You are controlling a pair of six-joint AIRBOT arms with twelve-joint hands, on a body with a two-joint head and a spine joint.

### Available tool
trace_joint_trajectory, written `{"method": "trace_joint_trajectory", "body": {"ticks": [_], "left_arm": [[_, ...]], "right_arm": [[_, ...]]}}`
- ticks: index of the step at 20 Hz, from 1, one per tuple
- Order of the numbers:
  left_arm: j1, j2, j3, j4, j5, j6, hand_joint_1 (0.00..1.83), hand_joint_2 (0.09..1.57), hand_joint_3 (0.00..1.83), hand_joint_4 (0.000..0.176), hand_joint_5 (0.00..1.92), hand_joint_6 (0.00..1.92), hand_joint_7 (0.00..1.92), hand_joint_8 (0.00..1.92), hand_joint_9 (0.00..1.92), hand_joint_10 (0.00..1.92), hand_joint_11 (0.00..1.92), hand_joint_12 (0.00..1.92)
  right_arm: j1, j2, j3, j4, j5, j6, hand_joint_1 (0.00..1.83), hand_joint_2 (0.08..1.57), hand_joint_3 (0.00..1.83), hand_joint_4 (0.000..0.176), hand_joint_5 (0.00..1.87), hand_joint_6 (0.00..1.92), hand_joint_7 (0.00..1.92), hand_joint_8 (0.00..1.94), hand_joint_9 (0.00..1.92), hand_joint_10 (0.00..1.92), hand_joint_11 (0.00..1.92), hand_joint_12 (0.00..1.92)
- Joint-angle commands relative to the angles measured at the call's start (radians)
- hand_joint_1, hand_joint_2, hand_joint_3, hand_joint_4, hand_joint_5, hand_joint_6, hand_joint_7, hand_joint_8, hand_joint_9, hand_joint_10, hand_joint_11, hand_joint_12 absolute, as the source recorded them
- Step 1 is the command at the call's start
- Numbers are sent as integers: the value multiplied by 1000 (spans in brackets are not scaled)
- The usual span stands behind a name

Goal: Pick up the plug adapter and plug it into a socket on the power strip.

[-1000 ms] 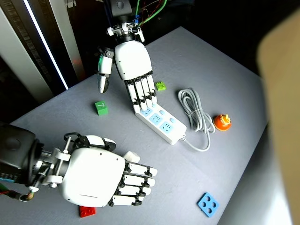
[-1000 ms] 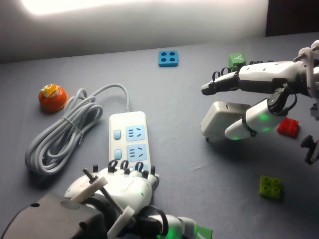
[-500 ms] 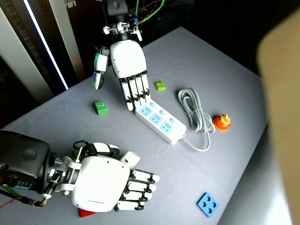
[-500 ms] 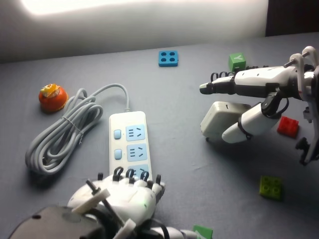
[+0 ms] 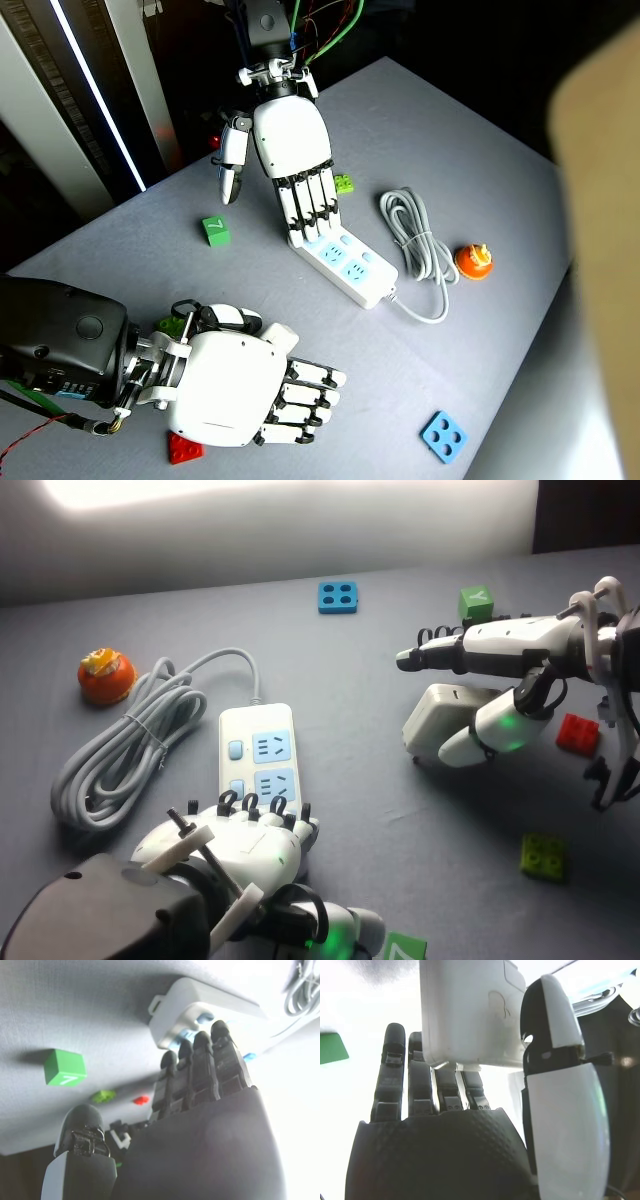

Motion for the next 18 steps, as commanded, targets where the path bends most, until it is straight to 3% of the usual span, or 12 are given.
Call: {"method": "trace_joint_trajectory", "body": {"ticks": [1,4,5,8,9,10,16,17,18], "left_arm": [[3,6,-6,50,-3,1,0,1214,1,0,5,0,13,0,17,0,5,62],[25,6,-13,50,-3,1,0,1217,1,0,2,0,0,0,1,0,3,53],[30,7,-15,50,-3,1,0,1218,1,0,17,6,15,6,15,5,17,62],[35,7,-16,50,-3,-3,1,1217,0,0,15,1,10,0,7,0,1,61],[36,7,-16,50,-3,-3,0,1215,0,0,12,0,9,0,6,0,1,61],[36,7,-16,50,-3,-3,0,1214,0,0,13,0,10,0,8,1,1,63],[37,8,-17,50,-3,-5,0,1217,0,0,0,0,0,0,0,0,2,6],[38,8,-19,50,-3,-6,0,1219,1,0,0,0,0,0,0,0,0,0],[38,8,-20,50,-3,-6,0,1214,0,0,0,0,3,1,1,0,16,7]], "right_arm": [[5,3,4,12,22,1,993,1041,2,0,185,13,168,11,168,10,0,684],[7,3,4,12,21,4,988,1078,4,0,267,12,232,7,238,12,0,792],[7,3,4,12,20,4,1018,1089,2,0,380,20,314,10,298,13,0,880],[7,2,4,12,20,6,1041,1125,4,0,345,0,367,1,376,7,1,1064],[8,1,4,12,19,9,1023,1146,10,0,392,19,390,9,397,12,18,1079],[10,0,4,12,19,10,1039,1154,3,0,555,43,488,11,455,15,49,1075],[12,-17,4,12,18,14,1113,1181,3,0,788,21,767,13,747,33,285,1079],[8,-19,4,13,18,15,1106,1193,29,0,789,1003,820,16,802,26,332,1097],[6,-19,4,13,18,15,1094,1227,16,0,745,1272,838,14,824,25,350,1120]]}}
